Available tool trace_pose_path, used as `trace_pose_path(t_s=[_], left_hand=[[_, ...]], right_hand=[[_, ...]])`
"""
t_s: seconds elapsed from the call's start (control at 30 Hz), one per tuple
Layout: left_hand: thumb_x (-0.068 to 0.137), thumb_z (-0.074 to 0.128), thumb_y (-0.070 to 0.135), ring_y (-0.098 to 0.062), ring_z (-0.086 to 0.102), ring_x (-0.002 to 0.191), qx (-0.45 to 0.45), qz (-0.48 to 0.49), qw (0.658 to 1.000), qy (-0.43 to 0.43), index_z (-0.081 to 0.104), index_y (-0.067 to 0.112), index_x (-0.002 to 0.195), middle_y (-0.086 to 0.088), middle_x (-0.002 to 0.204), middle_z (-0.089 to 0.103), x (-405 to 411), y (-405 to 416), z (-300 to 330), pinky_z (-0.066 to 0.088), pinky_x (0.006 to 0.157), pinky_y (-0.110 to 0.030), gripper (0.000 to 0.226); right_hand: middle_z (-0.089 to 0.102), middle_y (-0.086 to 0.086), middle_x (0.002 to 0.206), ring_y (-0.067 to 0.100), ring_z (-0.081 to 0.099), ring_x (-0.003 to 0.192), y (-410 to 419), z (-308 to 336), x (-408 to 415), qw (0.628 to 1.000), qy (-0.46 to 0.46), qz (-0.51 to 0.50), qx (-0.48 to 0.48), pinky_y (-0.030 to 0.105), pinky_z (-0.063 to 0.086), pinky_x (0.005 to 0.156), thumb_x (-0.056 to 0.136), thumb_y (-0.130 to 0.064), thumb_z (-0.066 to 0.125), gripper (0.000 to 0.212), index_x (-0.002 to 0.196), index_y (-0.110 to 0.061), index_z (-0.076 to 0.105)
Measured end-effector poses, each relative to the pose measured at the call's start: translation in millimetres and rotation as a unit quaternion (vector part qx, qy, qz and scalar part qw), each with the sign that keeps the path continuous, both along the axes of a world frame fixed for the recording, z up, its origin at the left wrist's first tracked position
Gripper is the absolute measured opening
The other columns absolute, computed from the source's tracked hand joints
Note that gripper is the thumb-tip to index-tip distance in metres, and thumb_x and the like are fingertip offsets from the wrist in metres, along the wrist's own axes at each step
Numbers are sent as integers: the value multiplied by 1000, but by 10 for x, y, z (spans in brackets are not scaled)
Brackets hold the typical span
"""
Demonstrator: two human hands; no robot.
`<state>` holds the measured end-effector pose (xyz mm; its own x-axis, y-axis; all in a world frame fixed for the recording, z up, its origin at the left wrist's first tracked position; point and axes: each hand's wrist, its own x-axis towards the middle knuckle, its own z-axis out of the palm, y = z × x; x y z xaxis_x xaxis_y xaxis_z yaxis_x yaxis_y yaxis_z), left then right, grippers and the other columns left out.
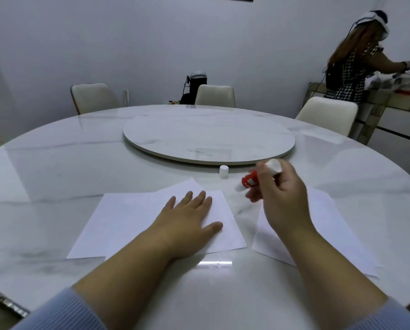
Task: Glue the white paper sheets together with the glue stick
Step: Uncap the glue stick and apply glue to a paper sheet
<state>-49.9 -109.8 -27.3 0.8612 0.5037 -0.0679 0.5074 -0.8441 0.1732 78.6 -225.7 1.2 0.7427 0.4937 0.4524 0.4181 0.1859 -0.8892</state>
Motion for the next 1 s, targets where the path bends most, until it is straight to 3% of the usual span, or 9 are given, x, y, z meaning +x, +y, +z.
trace_pose_path(t_s=[0.1,0.37,0.5,0.6,0.73,0.87,1.0], left_hand=[[93,19,57,-10,-13,146,-1,0,1000,27,-5,30,150,11,159,-12,17,51,-50,-6,119,-40,68],[96,18,49,-8,-16,145,-27,-4,998,50,-8,31,149,12,158,-16,35,73,0,-10,118,-39,62],[96,19,49,-8,-17,144,-33,-4,998,50,-8,32,149,13,158,-16,40,83,-19,-9,118,-40,62],[96,18,49,-8,-17,144,-32,-4,998,56,-9,32,149,13,158,-17,48,89,-14,-9,118,-40,62],[96,19,50,-8,-17,144,-32,-5,998,60,-10,32,149,12,158,-17,46,90,-14,-9,118,-40,62],[96,20,51,-8,-17,144,-34,-13,997,62,-10,32,149,12,157,-17,36,92,-6,-9,118,-39,64],[97,33,40,-6,-18,143,-64,-91,987,114,-3,36,149,17,157,-16,-49,143,189,-10,117,-36,63]], right_hand=[[71,12,80,25,65,64,211,-14,93,995,-8,56,-77,43,56,66,95,-26,49,17,83,-18,57],[68,4,80,18,64,67,410,-106,125,977,-78,104,-168,35,54,69,95,-23,49,17,97,-9,58],[70,9,77,9,56,55,331,-111,133,975,-103,100,-169,25,49,56,93,-24,50,14,89,-12,57],[60,13,62,15,47,52,238,-85,125,976,-112,81,-166,30,42,53,89,-22,53,19,77,-8,56],[54,31,68,23,45,54,102,-84,53,969,-103,140,-173,27,35,47,73,-25,52,32,74,7,52],[54,21,60,28,54,51,0,-43,19,963,14,209,-171,18,30,36,70,-20,50,20,65,-1,55],[61,17,53,22,38,42,-25,20,166,981,143,128,-8,19,24,36,71,-21,47,17,61,-11,55]])
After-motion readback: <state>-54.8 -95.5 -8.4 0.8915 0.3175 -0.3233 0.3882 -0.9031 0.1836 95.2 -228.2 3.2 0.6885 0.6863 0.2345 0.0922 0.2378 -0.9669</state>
